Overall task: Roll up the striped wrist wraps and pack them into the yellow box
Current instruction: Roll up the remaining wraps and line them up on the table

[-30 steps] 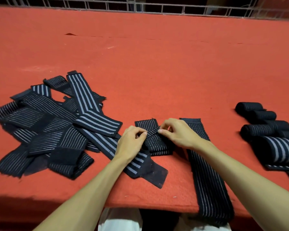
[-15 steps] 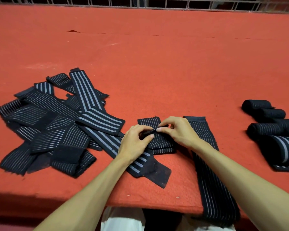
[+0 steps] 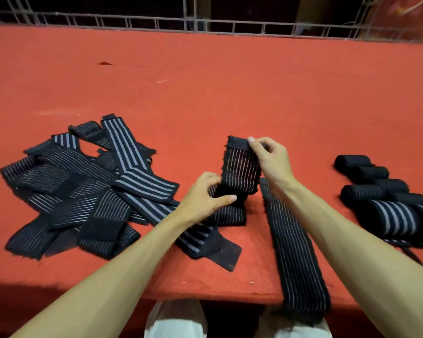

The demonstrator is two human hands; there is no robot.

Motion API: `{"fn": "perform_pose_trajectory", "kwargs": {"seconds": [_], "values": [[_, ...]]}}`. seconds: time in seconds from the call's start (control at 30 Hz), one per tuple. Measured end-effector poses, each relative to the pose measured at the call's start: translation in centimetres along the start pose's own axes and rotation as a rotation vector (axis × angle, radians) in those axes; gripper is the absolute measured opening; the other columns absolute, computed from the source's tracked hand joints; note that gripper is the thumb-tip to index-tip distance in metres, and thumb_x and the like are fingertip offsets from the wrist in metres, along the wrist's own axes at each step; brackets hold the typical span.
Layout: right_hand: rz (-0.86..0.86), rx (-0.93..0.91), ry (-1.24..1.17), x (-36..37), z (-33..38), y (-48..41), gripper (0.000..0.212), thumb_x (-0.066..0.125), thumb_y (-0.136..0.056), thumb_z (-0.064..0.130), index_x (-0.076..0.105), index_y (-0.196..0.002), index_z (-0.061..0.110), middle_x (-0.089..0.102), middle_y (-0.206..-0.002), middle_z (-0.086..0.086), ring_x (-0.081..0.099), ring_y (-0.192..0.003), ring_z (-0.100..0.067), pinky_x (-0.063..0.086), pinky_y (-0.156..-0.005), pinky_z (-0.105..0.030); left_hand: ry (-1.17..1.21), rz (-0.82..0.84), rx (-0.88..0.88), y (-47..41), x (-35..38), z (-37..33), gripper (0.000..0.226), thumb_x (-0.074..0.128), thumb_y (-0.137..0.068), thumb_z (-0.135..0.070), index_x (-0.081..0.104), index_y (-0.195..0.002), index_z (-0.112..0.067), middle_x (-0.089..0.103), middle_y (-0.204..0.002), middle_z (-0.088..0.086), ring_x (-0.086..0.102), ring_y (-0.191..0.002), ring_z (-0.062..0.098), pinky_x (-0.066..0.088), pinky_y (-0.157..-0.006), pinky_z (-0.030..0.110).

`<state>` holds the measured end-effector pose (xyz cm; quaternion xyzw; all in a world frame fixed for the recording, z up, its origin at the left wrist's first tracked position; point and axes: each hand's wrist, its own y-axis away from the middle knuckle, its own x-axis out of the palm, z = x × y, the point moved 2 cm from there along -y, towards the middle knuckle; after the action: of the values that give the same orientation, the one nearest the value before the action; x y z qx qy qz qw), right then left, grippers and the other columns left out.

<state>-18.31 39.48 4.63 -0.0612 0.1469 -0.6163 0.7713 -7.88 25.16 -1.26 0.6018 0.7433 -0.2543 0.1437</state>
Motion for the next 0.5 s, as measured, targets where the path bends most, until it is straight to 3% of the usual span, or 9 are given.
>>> {"fn": "perform_pose_trajectory", "kwargs": {"seconds": [0.07, 0.13, 0.27, 0.37, 0.5], "values": [[-0.089, -0.042, -0.034, -1.3, 1.9, -0.4, 0.022, 0.062, -0.094, 0.032, 0.062, -0.074, 0.021, 0.057, -0.07, 0.006, 0.05, -0.066, -0.007, 0.04, -0.064, -0.025, -0.099, -0.013, 0.053, -0.8, 0.0, -2.0, 0.044, 0.076, -0.082, -0.03, 0.062, -0.119, -0.011, 0.045, -0.125, 0.001, 0.037, -0.119, 0.013, 0.026, -0.101, 0.02], [-0.165, -0.067, -0.097, -2.7, 3.9, -0.6, 0.018, 0.063, -0.093, 0.032, 0.064, -0.078, 0.022, 0.062, -0.077, 0.003, 0.056, -0.075, -0.01, 0.045, -0.072, -0.031, -0.137, -0.052, 0.052, -1.8, 0.1, -3.9, 0.044, 0.073, -0.084, -0.029, 0.061, -0.12, -0.006, 0.04, -0.126, 0.003, 0.033, -0.12, 0.015, 0.023, -0.099, 0.018], [-0.243, -0.111, -0.25, -5.9, 8.4, -0.4, 0.015, 0.064, -0.093, 0.03, 0.066, -0.082, 0.02, 0.064, -0.081, -0.001, 0.058, -0.078, -0.013, 0.047, -0.072, -0.033, -0.062, -0.045, 0.099, -3.0, 0.1, -8.7, 0.026, 0.067, -0.089, -0.018, 0.066, -0.113, -0.008, 0.066, -0.112, 0.004, 0.06, -0.111, 0.021, 0.044, -0.091, 0.029], [-0.249, -0.122, -0.367, -7.4, 11.7, -0.2, 0.013, 0.065, -0.093, 0.026, 0.067, -0.085, 0.016, 0.066, -0.083, -0.004, 0.061, -0.079, -0.017, 0.05, -0.072, -0.034, 0.046, -0.038, 0.145, -2.9, -0.8, -12.1, 0.013, 0.066, -0.09, -0.016, 0.069, -0.103, -0.016, 0.072, -0.102, -0.001, 0.065, -0.099, 0.012, 0.052, -0.091, 0.039], [-0.174, -0.07, -0.504, -8.2, 15.0, 0.8, 0.024, 0.063, -0.093, 0.026, 0.065, -0.101, 0.003, 0.067, -0.091, -0.013, 0.063, -0.078, -0.021, 0.056, -0.071, -0.035, 0.203, 0.034, 0.184, -1.0, -2.5, -16.3, 0.016, 0.065, -0.09, -0.008, 0.067, -0.097, -0.022, 0.069, -0.092, -0.011, 0.062, -0.085, -0.002, 0.053, -0.082, 0.022]]}}
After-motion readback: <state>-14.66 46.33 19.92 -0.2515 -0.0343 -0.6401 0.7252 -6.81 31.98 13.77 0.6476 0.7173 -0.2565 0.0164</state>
